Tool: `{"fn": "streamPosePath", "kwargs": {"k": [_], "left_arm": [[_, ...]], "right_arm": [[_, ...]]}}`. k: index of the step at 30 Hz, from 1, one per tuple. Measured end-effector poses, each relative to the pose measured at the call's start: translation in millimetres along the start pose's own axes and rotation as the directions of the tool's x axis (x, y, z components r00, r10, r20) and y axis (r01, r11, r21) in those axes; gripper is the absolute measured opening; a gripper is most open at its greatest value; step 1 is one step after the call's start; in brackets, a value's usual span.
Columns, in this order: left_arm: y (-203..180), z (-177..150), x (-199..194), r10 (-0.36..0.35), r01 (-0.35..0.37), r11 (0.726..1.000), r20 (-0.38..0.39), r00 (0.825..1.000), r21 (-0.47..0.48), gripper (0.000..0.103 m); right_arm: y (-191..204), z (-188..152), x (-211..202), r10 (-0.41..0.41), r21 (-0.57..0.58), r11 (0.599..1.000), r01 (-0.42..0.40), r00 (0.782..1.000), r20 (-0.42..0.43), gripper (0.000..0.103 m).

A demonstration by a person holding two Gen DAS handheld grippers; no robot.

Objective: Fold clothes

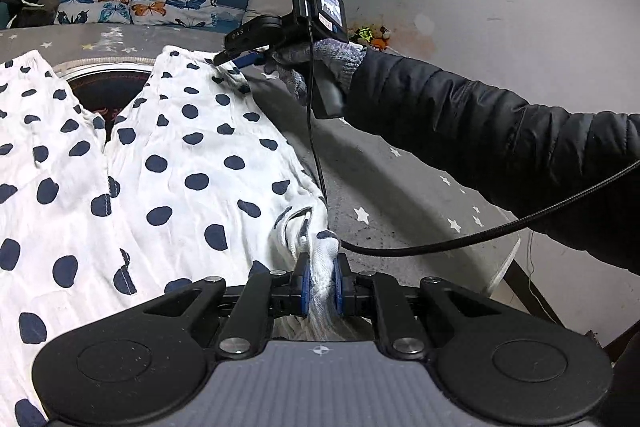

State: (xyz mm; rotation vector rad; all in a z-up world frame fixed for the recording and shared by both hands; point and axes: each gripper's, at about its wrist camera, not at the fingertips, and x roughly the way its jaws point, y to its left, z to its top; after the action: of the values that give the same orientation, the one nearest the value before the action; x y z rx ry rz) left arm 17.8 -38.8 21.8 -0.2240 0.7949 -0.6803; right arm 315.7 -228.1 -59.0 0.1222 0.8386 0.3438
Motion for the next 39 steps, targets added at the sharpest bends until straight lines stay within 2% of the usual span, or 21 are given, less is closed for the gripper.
{"fn": "streamPosePath", "kwargs": {"k": [1,4,14,22,31,39], "left_arm": [[-0.1,-0.4,0.1,-0.001,0.001,1.0,0.001,1.0,-0.002,0.013],[-0.6,-1.5,-1.9,-0.002,0.002,1.0,0.005,1.0,-0.01,0.013],[0.0,-1.4,-20.3,-0.003,0.004,1.0,0.049,0.999,-0.02,0.012],[4.1,-11.0,-55.7,-0.027,0.035,0.998,0.132,0.991,-0.059,0.01],[25.1,-34.1,-108.0,-0.015,0.055,0.987,0.248,0.969,-0.153,0.009],[53.9,-60.3,-147.8,0.002,0.081,0.966,0.318,0.948,-0.246,0.009]], "right_arm": [[0.0,0.1,1.0,-0.012,0.004,1.0,0.012,1.0,-0.003,0.006],[-4.6,4.9,-3.3,-0.025,0.005,1.0,0.024,1.0,0.008,0.003],[-10.3,20.3,-32.9,-0.074,0.022,0.997,0.072,0.994,0.078,0.002],[15.8,38.6,-69.6,-0.087,-0.007,0.996,0.089,0.987,0.136,0.002],[100.7,64.7,-87.2,-0.081,-0.079,0.992,0.097,0.98,0.183,0.002],[205.0,72.7,-57.6,-0.052,-0.176,0.981,0.082,0.985,0.165,0.002]]}}
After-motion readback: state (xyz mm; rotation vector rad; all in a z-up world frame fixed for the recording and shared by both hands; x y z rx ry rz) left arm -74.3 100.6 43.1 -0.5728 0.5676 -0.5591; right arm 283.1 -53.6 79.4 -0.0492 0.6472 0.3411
